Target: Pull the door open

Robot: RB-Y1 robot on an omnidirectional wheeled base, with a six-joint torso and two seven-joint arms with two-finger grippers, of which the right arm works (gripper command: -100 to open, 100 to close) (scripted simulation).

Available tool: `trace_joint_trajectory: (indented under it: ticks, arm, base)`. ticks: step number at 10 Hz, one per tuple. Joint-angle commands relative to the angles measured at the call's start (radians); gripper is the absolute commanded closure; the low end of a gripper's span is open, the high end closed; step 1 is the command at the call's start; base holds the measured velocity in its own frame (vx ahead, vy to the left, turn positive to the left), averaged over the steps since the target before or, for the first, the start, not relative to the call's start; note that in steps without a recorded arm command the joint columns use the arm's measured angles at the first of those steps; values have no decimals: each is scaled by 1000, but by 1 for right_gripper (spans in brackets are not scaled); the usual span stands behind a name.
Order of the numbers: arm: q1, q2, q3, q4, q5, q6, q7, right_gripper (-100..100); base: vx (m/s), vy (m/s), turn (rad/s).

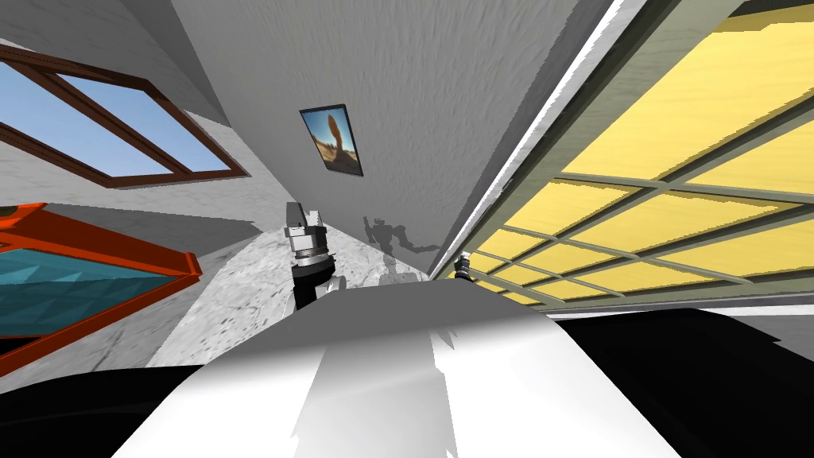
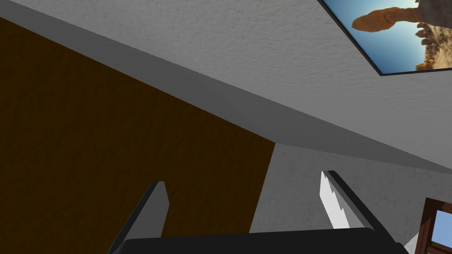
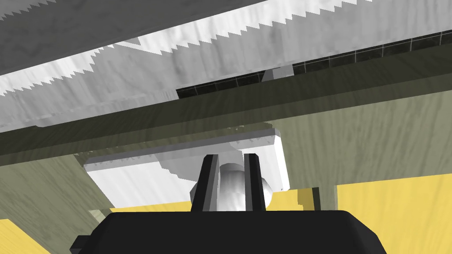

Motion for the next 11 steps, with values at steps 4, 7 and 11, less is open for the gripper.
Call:
trace_joint_trajectory:
  ticks: [4,7,11]
  arm:
    - [4,-10,-3,57,-6,-12,-56,100]
    - [4,-10,-3,57,-6,-12,-56,100]
    - [-4,-15,6,67,-8,-25,-139,100]
  base:
    - [-18,-3,16]
    - [-10,3,5]
    - [-29,-4,26]
